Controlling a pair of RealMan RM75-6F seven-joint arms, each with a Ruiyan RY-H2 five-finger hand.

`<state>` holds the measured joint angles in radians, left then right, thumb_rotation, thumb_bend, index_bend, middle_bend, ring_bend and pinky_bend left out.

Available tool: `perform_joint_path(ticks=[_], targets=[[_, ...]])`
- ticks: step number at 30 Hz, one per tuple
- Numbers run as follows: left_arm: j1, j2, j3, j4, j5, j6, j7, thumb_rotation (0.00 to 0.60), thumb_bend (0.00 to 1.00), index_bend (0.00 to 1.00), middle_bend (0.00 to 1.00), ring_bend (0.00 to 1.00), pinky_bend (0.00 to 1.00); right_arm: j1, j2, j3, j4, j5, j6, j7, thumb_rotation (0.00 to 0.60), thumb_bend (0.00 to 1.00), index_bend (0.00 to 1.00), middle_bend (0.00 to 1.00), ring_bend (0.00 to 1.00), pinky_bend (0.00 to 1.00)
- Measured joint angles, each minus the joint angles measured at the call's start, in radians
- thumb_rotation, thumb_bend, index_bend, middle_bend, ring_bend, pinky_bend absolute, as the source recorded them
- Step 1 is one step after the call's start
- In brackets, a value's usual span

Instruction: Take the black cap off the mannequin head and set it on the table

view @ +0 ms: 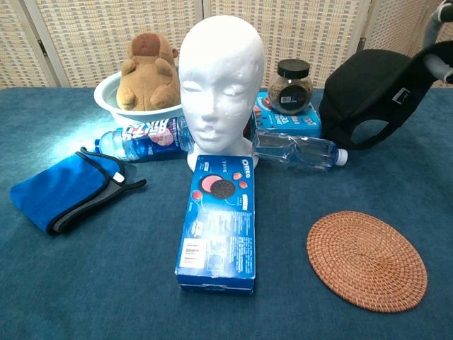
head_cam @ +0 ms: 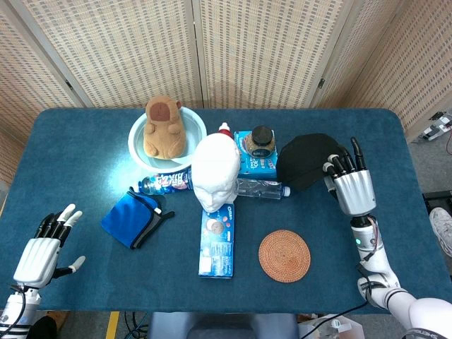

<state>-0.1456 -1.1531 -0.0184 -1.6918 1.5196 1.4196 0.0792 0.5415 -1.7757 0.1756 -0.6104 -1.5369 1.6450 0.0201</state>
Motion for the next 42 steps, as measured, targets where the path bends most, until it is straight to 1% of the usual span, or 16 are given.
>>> perform_joint_path(ticks=[3,6,9,11,12,14,15,16,18,23,28,32,35,38,41,42], targets=[[0.002,0.001,0.001,-0.003,-0.002,0.002,0.005,0.600,0.19,0.04,0.00,0.02,0.00,-0.014,-0.035,-0.019,0.046,0.003,-0.028,0.039,0.600,0.43,0.87,0.44,0.22,0.06],[0.004,0.002,0.003,-0.006,-0.003,0.002,0.010,0.600,0.19,0.04,0.00,0.02,0.00,-0.031,-0.046,-0.042,0.058,0.001,-0.059,0.050,0.600,0.43,0.86,0.43,0.22,0.06],[0.003,0.001,0.005,-0.008,-0.001,0.001,0.013,0.600,0.19,0.04,0.00,0.02,0.00,-0.047,-0.043,-0.061,0.044,0.001,-0.097,0.049,0.600,0.42,0.76,0.37,0.21,0.06],[0.003,0.001,0.005,-0.010,0.001,0.002,0.014,0.600,0.19,0.04,0.00,0.02,0.00,-0.058,-0.028,-0.071,0.008,0.005,-0.130,0.036,0.600,0.35,0.58,0.29,0.16,0.06],[0.003,0.001,0.005,-0.011,0.001,0.003,0.014,0.600,0.19,0.04,0.00,0.02,0.00,-0.060,-0.023,-0.073,-0.005,0.007,-0.138,0.031,0.600,0.31,0.51,0.27,0.14,0.06],[0.003,0.002,0.004,-0.012,0.003,0.005,0.015,0.600,0.19,0.04,0.00,0.02,0.00,-0.069,0.002,-0.076,-0.061,0.016,-0.166,0.010,0.600,0.15,0.26,0.18,0.07,0.05],[0.004,0.002,0.004,-0.012,0.003,0.006,0.014,0.600,0.19,0.04,0.00,0.02,0.00,-0.072,0.015,-0.077,-0.090,0.021,-0.178,0.000,0.600,0.10,0.19,0.15,0.06,0.04],[0.005,0.002,0.005,-0.012,0.004,0.008,0.014,0.600,0.19,0.04,0.00,0.02,0.00,-0.076,0.029,-0.078,-0.122,0.027,-0.190,-0.012,0.600,0.04,0.08,0.11,0.03,0.03],[0.005,0.002,0.006,-0.013,0.005,0.007,0.014,0.600,0.19,0.04,0.00,0.02,0.00,-0.085,0.066,-0.078,-0.204,0.041,-0.218,-0.041,0.600,0.00,0.01,0.07,0.00,0.02],[0.006,0.003,0.007,-0.014,0.008,0.011,0.012,0.600,0.19,0.04,0.00,0.02,0.00,-0.109,0.176,-0.082,-0.422,0.078,-0.282,-0.111,0.600,0.00,0.00,0.01,0.00,0.00],[0.011,0.010,0.008,-0.017,0.006,0.015,0.013,0.600,0.19,0.04,0.00,0.02,0.00,-0.139,0.302,-0.091,-0.621,0.108,-0.322,-0.153,0.600,0.00,0.00,0.00,0.00,0.00],[0.013,0.010,0.010,-0.018,0.007,0.017,0.013,0.600,0.19,0.04,0.00,0.02,0.00,-0.166,0.428,-0.112,-0.767,0.121,-0.354,-0.173,0.600,0.00,0.00,0.00,0.00,0.00],[0.013,0.011,0.011,-0.020,0.008,0.016,0.013,0.600,0.19,0.04,0.00,0.02,0.00,-0.193,0.493,-0.134,-0.836,0.117,-0.360,-0.181,0.600,0.00,0.00,0.00,0.00,0.00],[0.014,0.013,0.010,-0.021,0.010,0.020,0.011,0.600,0.19,0.04,0.00,0.02,0.00,-0.215,0.511,-0.143,-0.854,0.096,-0.329,-0.176,0.600,0.00,0.00,0.02,0.00,0.00],[0.015,0.016,0.010,-0.023,0.011,0.023,0.011,0.600,0.19,0.04,0.00,0.02,0.00,-0.243,0.529,-0.146,-0.868,0.076,-0.273,-0.174,0.600,0.00,0.00,0.07,0.03,0.07],[0.016,0.016,0.010,-0.023,0.011,0.024,0.010,0.600,0.19,0.04,0.00,0.02,0.00,-0.253,0.536,-0.147,-0.875,0.071,-0.256,-0.173,0.600,0.00,0.00,0.10,0.05,0.11]])
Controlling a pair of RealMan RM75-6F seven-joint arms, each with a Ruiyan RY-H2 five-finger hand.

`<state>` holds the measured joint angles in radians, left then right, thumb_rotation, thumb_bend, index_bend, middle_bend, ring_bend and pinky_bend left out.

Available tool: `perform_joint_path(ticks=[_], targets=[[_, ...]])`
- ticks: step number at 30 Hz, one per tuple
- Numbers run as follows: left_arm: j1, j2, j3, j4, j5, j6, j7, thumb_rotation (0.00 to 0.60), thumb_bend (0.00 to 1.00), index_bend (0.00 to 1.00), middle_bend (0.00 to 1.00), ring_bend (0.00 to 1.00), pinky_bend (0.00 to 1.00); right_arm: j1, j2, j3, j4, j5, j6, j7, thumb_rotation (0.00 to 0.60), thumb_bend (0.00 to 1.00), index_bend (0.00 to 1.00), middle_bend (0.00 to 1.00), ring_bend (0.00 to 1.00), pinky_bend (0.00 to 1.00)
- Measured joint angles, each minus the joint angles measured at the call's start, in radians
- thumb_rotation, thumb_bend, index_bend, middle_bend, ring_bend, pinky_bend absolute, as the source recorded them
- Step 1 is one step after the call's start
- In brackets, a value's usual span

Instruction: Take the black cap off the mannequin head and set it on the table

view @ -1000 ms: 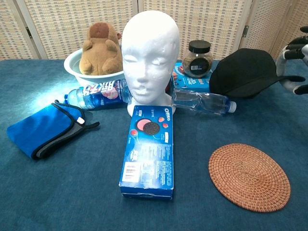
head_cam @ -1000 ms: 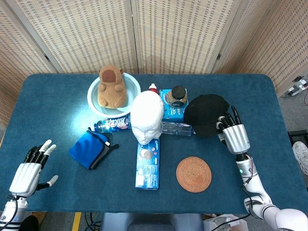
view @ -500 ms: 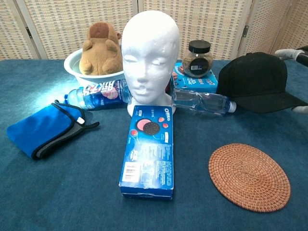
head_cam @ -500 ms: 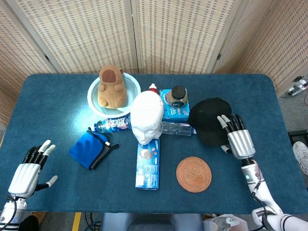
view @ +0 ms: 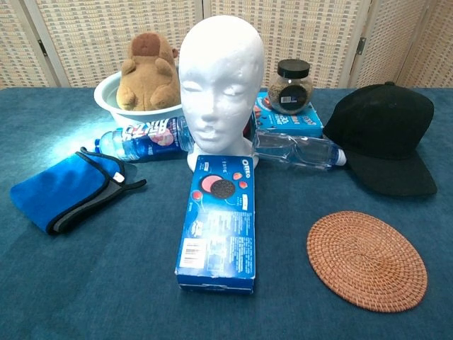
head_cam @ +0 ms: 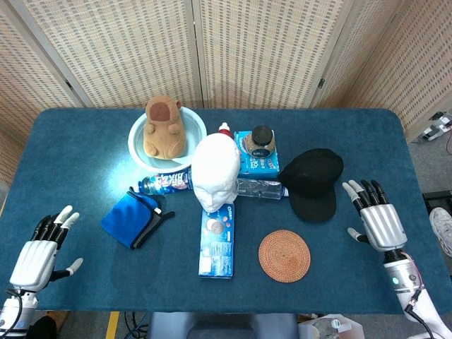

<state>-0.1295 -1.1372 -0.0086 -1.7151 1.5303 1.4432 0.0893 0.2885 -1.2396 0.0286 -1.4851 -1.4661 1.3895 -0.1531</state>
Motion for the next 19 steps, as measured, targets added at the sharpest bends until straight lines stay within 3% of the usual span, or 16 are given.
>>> perform_joint_path(ticks=[11,19], targets=[[0.003,0.000,-0.001,0.003,0.001,0.004,-0.003,0.600,0.19,0.04,0.00,0.02,0.00,-0.084,0.148,-0.038,-0.112,-0.070,0.081,0.093,0.600,0.00,0.19,0.24,0.18,0.23],[0.003,-0.006,-0.003,0.008,-0.001,0.004,0.000,0.600,0.19,0.04,0.00,0.02,0.00,-0.157,0.202,-0.052,-0.159,-0.088,0.154,0.118,0.600,0.00,0.23,0.26,0.20,0.24]])
